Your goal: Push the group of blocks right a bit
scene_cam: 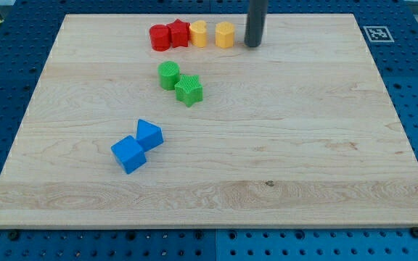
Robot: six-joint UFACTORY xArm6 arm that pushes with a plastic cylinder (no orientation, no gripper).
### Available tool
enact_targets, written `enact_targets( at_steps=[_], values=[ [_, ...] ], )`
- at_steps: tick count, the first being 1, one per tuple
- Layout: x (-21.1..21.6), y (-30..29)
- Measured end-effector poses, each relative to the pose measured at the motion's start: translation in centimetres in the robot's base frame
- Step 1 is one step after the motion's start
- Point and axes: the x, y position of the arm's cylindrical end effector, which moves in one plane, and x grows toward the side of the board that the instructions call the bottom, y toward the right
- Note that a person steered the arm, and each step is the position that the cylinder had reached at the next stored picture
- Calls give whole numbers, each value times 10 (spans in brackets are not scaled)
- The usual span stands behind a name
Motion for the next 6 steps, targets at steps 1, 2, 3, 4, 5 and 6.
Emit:
enact_targets(
  at_steps=[1, 2, 3, 4, 5, 6],
  values=[
    [-17, -4],
    [-17, -4],
    [-19, -34],
    [-20, -40],
    [3, -11],
    [8, -2]
  ],
)
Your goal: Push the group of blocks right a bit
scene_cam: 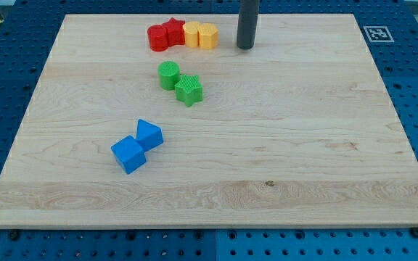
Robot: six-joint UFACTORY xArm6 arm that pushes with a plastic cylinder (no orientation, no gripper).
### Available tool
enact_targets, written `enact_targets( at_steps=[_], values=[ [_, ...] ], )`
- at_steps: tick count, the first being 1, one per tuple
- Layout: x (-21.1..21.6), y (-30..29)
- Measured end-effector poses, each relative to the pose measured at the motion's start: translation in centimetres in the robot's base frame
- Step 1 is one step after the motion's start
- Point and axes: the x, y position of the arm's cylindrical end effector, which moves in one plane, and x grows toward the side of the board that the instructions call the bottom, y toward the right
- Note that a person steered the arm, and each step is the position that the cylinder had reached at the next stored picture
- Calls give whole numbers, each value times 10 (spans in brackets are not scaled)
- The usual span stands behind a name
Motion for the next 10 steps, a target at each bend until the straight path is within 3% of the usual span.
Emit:
enact_targets(
  at_steps=[1, 2, 3, 4, 6, 8, 10],
  values=[
    [7, 2],
    [43, 8],
    [62, -55],
    [57, -131],
    [-7, -226],
    [-8, -152],
    [-2, -146]
  ],
)
